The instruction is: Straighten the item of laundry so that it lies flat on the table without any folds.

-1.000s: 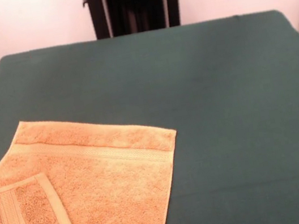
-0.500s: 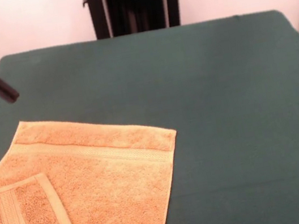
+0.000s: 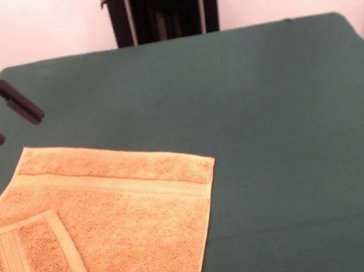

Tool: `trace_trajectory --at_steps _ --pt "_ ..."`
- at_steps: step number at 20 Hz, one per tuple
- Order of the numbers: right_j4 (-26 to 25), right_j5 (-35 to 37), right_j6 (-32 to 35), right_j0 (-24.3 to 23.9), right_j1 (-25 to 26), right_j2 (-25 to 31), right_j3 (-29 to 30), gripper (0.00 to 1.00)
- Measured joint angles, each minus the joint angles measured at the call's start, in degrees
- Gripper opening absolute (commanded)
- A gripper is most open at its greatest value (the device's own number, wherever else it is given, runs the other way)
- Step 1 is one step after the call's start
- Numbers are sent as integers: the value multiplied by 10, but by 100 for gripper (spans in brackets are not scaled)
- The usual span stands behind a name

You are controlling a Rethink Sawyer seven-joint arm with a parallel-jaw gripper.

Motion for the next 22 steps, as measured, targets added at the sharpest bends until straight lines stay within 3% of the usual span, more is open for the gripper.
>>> trace_trajectory --at_steps 11,22 --pt "-29 -160 0 19 -21 22 84 100" --pt "-38 -191 0 39 -22 30 124 100"
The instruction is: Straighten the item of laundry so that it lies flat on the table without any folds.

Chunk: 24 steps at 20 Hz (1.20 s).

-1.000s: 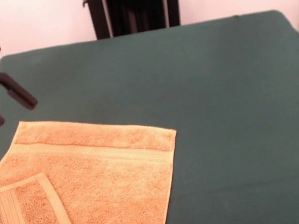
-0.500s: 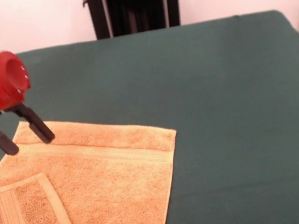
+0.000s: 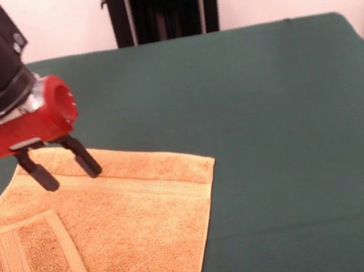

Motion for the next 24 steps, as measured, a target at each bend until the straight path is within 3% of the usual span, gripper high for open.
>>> trace_trajectory --at_steps 13,24 --pt "0 -72 0 42 -1 5 43 100" --pt "8 -105 0 40 -1 43 87 100"
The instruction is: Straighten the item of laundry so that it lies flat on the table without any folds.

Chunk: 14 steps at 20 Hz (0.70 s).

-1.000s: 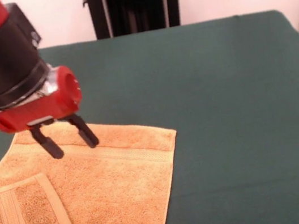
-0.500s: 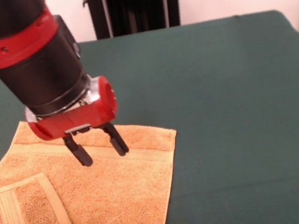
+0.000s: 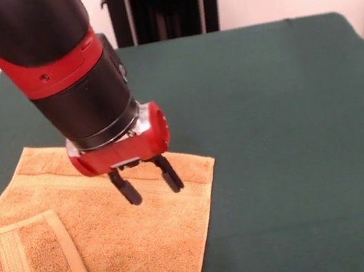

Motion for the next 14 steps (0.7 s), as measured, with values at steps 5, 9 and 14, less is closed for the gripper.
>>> trace_trajectory --at_steps 5,9,14 --pt "23 25 0 -14 -4 31 23 100" --pt "44 73 0 -36 -13 63 49 100" --pt "45 102 0 -52 -20 77 66 100"
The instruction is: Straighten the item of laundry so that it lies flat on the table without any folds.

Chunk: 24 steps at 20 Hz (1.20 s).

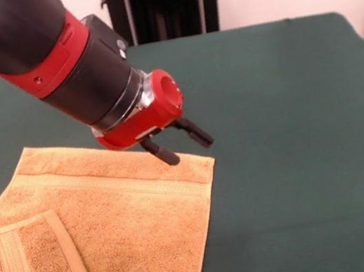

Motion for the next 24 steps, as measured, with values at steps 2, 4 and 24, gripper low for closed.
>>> trace_trajectory --at_steps 2,4,24 --pt "-1 0 0 -5 0 4 3 100" --pt "-3 0 0 -8 0 6 4 100" --pt "-37 -173 0 -47 38 36 52 100"
